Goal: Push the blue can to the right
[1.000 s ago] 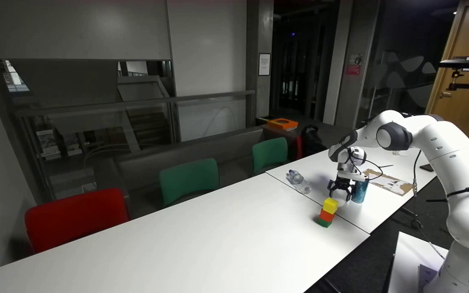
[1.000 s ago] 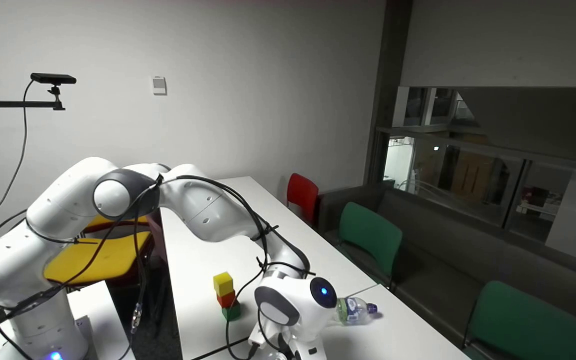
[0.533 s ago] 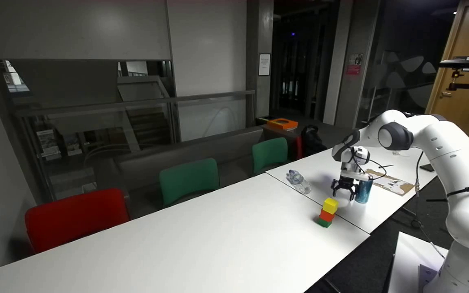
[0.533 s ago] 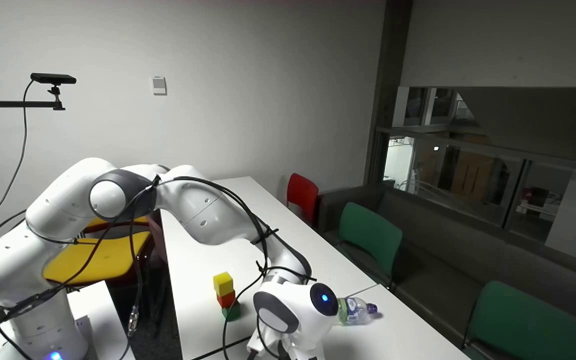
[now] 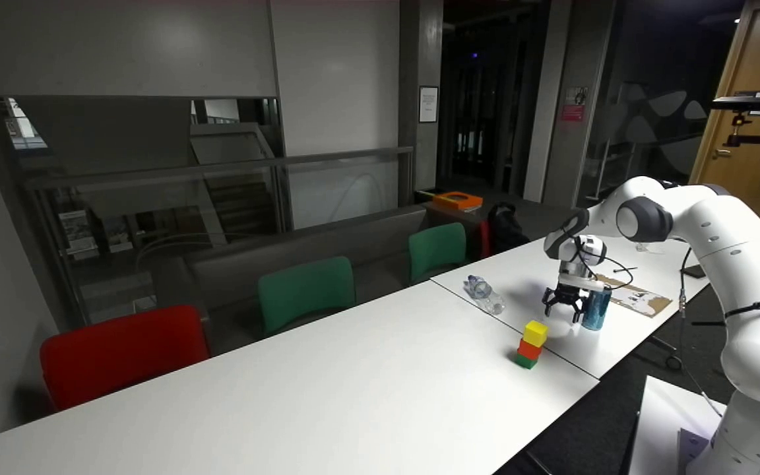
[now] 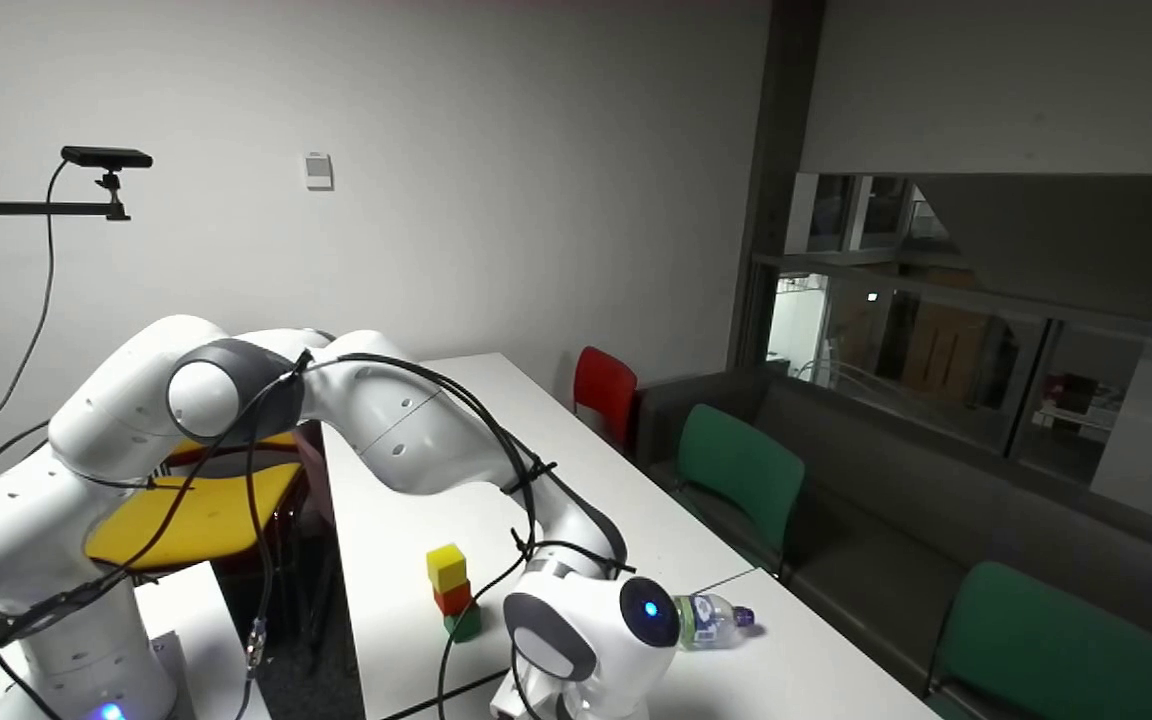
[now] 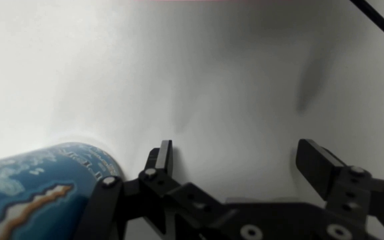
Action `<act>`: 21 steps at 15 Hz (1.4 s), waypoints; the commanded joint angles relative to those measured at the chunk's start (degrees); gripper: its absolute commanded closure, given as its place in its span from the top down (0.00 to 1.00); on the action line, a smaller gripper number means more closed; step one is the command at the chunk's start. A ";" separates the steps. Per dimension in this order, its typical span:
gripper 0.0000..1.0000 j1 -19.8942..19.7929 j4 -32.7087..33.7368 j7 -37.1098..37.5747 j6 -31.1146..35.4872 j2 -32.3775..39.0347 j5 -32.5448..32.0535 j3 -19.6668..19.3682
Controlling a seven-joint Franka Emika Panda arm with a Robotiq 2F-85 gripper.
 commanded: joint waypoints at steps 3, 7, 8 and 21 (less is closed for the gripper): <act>1.00 -1.29 -2.62 -2.09 1.00 -4.68 1.32 2.37; 1.00 -1.28 -5.11 -5.10 3.39 -8.66 2.49 3.43; 1.00 -1.21 -6.01 -5.77 4.28 -9.76 2.64 3.50; 1.00 -4.86 -18.99 -30.53 9.24 -22.48 14.75 6.58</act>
